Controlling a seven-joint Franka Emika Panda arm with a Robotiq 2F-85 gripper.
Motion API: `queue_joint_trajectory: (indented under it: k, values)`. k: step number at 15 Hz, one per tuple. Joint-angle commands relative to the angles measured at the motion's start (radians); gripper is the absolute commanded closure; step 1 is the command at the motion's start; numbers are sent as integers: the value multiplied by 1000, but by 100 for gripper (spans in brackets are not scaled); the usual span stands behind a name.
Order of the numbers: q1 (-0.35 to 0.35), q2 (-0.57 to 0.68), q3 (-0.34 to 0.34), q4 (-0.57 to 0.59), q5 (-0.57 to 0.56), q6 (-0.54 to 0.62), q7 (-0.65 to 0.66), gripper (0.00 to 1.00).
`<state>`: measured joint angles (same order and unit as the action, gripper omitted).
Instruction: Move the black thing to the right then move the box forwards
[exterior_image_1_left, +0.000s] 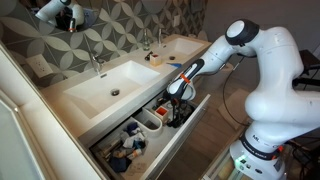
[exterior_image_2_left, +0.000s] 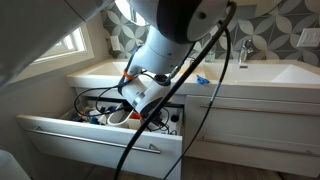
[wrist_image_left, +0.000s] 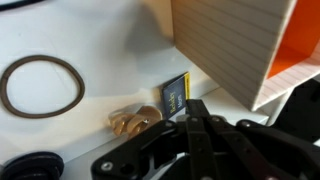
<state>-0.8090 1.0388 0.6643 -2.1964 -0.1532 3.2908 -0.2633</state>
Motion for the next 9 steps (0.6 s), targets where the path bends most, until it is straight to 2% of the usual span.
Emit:
queue_joint_trajectory:
  k: [1,9]
  values:
    - [-9,60,7,55,-28,-11,45,100]
    - [22,78,-12,118,10,-65,118,100]
